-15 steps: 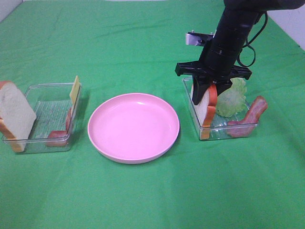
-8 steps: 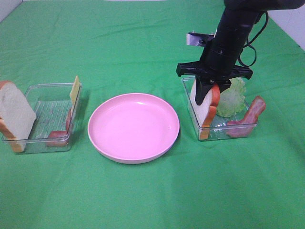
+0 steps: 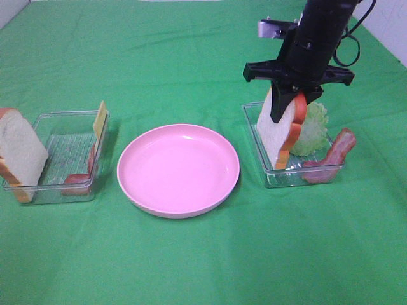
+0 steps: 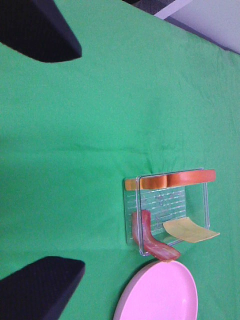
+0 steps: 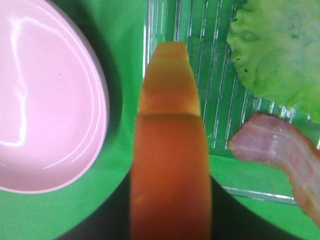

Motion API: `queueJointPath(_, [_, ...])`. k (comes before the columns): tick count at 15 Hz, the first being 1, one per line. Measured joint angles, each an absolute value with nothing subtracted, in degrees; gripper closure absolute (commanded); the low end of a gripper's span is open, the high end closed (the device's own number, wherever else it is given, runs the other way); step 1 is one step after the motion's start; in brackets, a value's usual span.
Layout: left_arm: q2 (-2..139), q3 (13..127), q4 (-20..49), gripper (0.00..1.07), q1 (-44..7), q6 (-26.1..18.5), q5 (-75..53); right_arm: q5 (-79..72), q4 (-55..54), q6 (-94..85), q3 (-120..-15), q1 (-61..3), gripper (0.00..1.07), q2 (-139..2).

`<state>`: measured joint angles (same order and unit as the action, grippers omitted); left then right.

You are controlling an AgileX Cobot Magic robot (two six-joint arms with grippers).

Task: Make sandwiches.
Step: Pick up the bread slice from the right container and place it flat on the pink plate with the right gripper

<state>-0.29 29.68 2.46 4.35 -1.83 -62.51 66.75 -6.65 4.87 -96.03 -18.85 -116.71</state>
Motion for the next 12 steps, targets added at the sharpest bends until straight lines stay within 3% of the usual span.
queueJointPath(5, [-0.29, 29.68, 2.46, 0.07, 4.35, -1.83, -62.51, 67.84, -8.25, 5.39, -96.03, -18.85, 1.07, -105.83])
queueJointPath(9, [-0.29, 29.68, 2.46, 0.07, 4.35, -1.83, -62.51, 57.01, -22.75, 1.49, -83.65, -18.85, 1.07, -97.57])
queueJointPath(12, [-0.29, 29.68, 2.46, 0.07, 4.35, -1.83, -62.51, 49.96, -42.97, -9.68, -71.96, -18.85, 1.07, -97.40])
